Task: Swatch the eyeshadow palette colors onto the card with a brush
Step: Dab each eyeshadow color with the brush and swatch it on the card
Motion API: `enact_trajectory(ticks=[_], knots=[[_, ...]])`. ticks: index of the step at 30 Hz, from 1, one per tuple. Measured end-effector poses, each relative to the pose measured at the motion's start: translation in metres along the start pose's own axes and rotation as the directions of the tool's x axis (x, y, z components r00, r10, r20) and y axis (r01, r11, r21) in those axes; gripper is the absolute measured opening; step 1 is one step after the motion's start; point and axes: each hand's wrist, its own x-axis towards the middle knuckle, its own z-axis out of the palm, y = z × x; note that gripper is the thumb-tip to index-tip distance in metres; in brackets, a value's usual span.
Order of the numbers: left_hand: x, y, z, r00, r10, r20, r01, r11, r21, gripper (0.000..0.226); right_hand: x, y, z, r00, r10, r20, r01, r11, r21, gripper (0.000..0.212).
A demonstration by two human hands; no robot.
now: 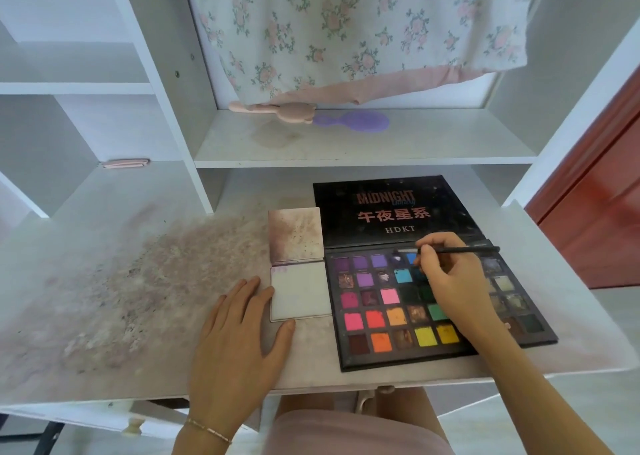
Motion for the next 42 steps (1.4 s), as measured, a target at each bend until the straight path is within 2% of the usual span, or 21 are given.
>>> enact_trajectory(ticks=[4,9,13,17,24,32,38,42], knots=[[0.000,0.000,0.000,1.000,-0.003,0.009,0.003,1.000,0.002,0.070,0.000,0.002,0.001,1.000,-0.010,0.016,0.011,0.998,-0.069,0.019],[0.000,0.001,-0.001,1.000,-0.004,0.009,0.004,1.000,0.013,0.069,-0.001,-0.001,0.003,0.992,-0.057,0.111,0.065,0.995,-0.076,0.029],[0.000,0.001,-0.001,1.000,-0.006,0.014,0.006,1.000,0.010,0.070,0.000,0.002,0.002,0.998,-0.055,0.035,0.059,0.992,-0.108,0.028],[0.000,0.001,-0.001,1.000,-0.004,0.007,0.004,1.000,0.000,0.068,0.000,0.004,0.003,0.999,-0.027,0.037,0.032,0.987,-0.157,0.028],[-0.001,0.001,-0.002,1.000,-0.015,0.023,0.015,1.000,-0.012,0.058,0.001,0.002,0.003,1.000,-0.002,0.016,0.005,0.988,-0.153,0.022],[-0.002,0.002,-0.003,1.000,-0.008,0.018,0.008,1.000,-0.015,0.057,0.000,0.003,0.002,1.000,0.018,0.008,-0.017,0.991,-0.130,0.022],[-0.001,0.001,-0.002,1.000,0.002,0.017,-0.002,1.000,0.001,0.067,-0.003,-0.012,0.000,1.000,0.024,-0.001,-0.024,0.999,0.037,0.028],[0.000,0.002,-0.002,1.000,0.004,0.000,-0.004,1.000,0.018,0.064,-0.001,-0.030,0.017,0.994,0.001,0.111,-0.022,0.983,0.183,0.023]])
